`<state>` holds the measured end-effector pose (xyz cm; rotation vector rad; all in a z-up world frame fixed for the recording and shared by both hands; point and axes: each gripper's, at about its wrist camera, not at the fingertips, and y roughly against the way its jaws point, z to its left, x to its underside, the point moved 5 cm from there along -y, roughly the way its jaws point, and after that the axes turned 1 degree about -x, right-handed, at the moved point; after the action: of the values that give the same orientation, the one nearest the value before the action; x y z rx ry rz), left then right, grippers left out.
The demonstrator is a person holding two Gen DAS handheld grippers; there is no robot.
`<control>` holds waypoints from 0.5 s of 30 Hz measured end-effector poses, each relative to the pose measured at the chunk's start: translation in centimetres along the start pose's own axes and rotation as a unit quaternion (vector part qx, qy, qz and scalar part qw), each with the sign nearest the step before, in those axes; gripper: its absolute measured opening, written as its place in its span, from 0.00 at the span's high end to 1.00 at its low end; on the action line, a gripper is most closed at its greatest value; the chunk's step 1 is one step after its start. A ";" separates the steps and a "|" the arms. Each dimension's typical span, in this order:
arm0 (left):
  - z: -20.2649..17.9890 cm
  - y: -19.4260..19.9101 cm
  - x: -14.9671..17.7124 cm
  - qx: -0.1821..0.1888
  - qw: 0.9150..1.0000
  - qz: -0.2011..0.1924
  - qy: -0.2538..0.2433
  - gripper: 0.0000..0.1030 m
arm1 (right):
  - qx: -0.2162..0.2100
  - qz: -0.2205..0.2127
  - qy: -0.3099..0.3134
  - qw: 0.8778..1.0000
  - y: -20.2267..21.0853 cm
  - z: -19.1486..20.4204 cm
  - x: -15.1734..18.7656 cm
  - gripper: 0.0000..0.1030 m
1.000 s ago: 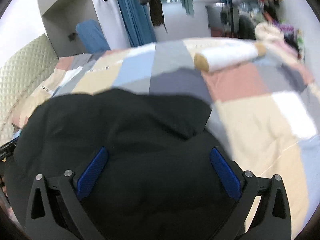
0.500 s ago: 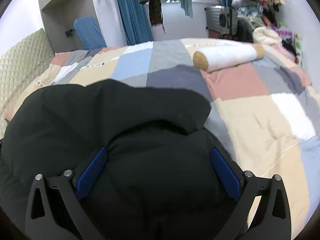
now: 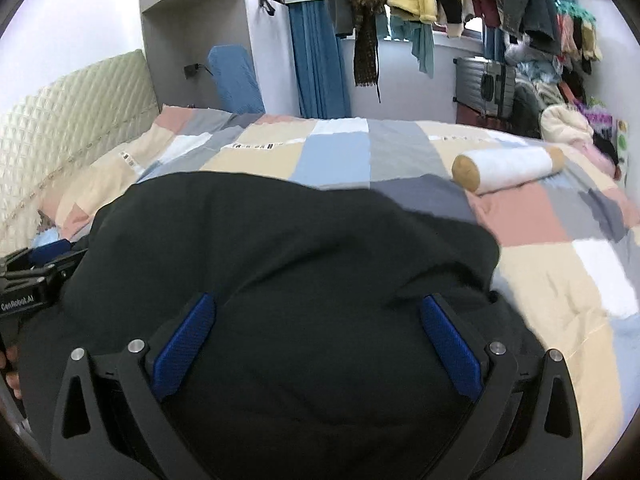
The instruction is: Fold large clothes
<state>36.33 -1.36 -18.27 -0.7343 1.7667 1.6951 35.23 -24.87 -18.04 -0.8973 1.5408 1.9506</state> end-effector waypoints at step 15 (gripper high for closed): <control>0.7 0.5 1.3 0.012 1.000 -0.008 0.013 0.18 | 0.008 -0.007 -0.003 1.000 0.1 0.5 1.5 0.00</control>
<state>35.09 -0.62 -18.85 -0.7614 1.7907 1.6577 34.03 -24.49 -19.04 -0.8927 1.5411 1.9273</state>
